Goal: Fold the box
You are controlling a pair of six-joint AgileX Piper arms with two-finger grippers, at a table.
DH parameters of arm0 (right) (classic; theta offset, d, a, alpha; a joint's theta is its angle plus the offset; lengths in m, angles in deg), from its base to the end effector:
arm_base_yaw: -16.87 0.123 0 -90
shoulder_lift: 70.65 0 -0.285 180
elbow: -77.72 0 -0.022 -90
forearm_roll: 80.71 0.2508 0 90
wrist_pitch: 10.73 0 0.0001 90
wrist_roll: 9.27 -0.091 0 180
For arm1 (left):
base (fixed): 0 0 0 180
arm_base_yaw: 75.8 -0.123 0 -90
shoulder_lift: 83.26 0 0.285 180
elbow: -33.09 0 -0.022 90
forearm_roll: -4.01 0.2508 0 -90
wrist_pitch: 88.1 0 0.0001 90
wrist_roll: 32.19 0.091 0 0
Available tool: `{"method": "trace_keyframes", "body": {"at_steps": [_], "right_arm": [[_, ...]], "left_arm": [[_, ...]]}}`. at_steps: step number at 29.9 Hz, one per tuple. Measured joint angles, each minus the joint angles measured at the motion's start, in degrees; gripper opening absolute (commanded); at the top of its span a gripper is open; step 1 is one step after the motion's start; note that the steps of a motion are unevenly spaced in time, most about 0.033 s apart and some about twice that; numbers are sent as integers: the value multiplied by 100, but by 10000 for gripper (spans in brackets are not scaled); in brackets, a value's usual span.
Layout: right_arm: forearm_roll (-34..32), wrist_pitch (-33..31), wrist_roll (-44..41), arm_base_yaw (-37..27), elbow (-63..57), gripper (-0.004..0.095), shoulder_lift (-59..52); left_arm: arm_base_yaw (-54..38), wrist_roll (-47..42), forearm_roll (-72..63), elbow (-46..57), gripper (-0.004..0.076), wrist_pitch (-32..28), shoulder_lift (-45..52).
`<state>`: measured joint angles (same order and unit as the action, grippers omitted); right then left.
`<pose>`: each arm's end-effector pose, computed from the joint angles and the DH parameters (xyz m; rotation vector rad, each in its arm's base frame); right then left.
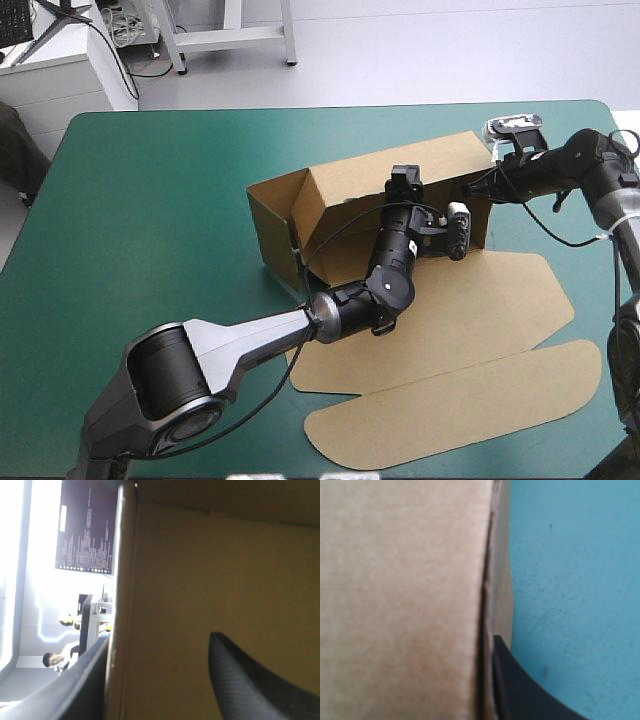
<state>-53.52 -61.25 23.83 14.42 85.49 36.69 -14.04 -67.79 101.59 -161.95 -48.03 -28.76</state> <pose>0.3835 0.0157 0.3038 -0.4082 2.4674 0.3366 0.2765 -0.3919 0.2709 1.3285 1.2252 0.6567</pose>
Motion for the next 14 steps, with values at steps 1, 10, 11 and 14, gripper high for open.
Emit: {"method": "trace_keyframes", "body": {"at_steps": [1,10,11,14], "right_arm": [[-65,21,-128,6,32,3,20],[-289,-1,-1024,48,715,3,371],[-332,-40,-1086,61,777,3,395],[-404,-179,-1208,67,903,3,439]], "left_arm": [[40,-4,-1,1,388,0,36],[568,-185,-8,19,288,94,1029],[607,-199,-8,19,239,119,1174],[648,-233,-8,19,42,242,1581]]}}
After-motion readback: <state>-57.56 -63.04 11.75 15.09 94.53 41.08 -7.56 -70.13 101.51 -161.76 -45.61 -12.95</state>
